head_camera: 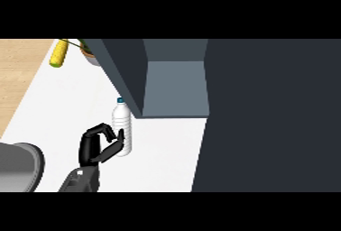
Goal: Pick up the bottled water, place it into the cabinet and close the cabinet
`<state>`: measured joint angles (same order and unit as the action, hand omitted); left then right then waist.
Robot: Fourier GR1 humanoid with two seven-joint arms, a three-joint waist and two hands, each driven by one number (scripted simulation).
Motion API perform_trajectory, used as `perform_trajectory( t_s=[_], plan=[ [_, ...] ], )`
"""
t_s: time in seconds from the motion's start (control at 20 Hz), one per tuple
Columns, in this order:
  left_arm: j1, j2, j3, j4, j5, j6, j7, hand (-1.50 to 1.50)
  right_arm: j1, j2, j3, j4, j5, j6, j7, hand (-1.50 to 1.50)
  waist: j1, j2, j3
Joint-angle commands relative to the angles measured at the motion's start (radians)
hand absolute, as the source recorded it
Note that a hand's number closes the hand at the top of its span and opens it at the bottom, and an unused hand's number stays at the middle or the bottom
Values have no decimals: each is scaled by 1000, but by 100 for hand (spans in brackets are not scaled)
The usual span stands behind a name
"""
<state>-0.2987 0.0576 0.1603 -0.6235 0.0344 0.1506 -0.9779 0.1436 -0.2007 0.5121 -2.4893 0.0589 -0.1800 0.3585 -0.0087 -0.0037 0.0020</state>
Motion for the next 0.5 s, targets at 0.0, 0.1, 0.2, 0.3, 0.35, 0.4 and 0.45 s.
perform_trajectory(
  t_s=[0.0,0.1,0.2,0.3,0.35,0.4,0.45],
  plan=[
    [-36,-55,-95,-54,-44,-33,41,150,31,-14,42,-107,77,-12,34,-150,-6,-4,-2],
    [-28,-37,-99,-38,-42,-104,9,150,-31,22,74,-41,105,-36,52,-150,1,1,-3],
    [-35,-55,-115,-35,-13,-130,23,150,4,-3,27,-60,55,-23,13,-150,-4,2,-3],
    [-45,-55,-167,-132,43,-126,130,150,14,-6,51,-84,88,-41,21,-150,-2,-4,-2],
    [-73,-56,-191,-120,83,-97,148,150,3,-18,17,-91,41,-26,32,-150,-5,-1,-2],
    [-87,-56,-238,-123,135,-77,139,150,20,-24,55,-83,64,-28,30,-150,-16,-2,-3],
    [-50,-56,-250,-160,144,-102,159,150,-2,-13,38,-78,47,-32,31,-150,-3,-1,-2]
  ],
)
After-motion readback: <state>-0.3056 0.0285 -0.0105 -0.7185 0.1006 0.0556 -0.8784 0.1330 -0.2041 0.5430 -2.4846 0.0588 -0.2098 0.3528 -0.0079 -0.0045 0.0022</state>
